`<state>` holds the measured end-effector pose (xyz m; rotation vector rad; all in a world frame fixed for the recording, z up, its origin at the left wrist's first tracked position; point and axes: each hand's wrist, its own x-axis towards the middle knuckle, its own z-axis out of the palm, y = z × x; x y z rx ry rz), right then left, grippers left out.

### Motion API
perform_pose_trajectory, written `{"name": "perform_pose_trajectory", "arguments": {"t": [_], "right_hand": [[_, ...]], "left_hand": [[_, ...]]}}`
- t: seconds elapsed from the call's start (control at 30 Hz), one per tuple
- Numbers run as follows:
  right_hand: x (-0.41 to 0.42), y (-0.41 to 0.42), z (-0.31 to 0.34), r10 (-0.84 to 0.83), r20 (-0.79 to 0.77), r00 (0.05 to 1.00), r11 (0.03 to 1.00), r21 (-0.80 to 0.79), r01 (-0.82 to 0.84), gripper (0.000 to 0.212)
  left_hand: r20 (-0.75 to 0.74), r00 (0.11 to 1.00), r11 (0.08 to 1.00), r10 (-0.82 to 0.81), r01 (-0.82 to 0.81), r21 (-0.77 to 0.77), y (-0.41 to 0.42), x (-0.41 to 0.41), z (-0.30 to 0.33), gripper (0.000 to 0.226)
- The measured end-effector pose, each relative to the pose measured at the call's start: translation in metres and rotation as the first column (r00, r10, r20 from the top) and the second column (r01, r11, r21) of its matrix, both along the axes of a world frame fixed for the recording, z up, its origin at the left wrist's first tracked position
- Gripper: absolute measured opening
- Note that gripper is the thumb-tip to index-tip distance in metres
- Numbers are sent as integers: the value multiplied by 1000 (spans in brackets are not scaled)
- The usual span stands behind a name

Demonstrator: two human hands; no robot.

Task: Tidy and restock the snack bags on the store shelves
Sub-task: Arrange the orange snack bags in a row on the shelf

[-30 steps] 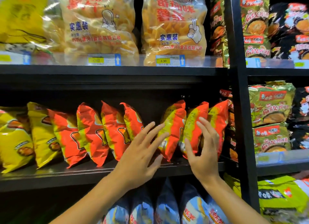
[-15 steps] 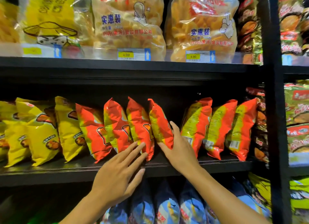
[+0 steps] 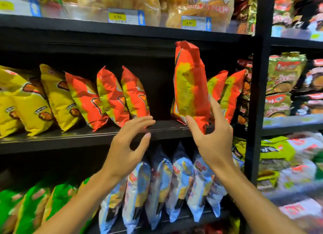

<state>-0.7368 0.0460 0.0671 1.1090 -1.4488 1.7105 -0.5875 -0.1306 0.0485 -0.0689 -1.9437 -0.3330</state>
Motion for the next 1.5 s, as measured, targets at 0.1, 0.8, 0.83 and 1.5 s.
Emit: {"name": "perform_pose_trajectory", "arguments": {"t": [0.1, 0.8, 0.83, 1.5], "right_hand": [[25, 31, -35, 13, -82, 997, 1000, 24, -11, 73], [90, 157, -185, 584, 552, 595, 781, -181, -598, 56], [88, 155, -182, 594, 619, 514, 732, -150, -664, 53], [163, 146, -213, 563, 605, 562, 706, 2, -708, 16]], "left_hand": [[25, 978, 945, -205, 192, 264, 70, 7, -13, 49], [135, 943, 347, -304, -22, 937, 233, 115, -195, 39], [130, 936, 321, -328, -19, 947, 234, 119, -198, 38], [-142, 980, 146, -138, 162, 976, 220, 157, -176, 15]]}}
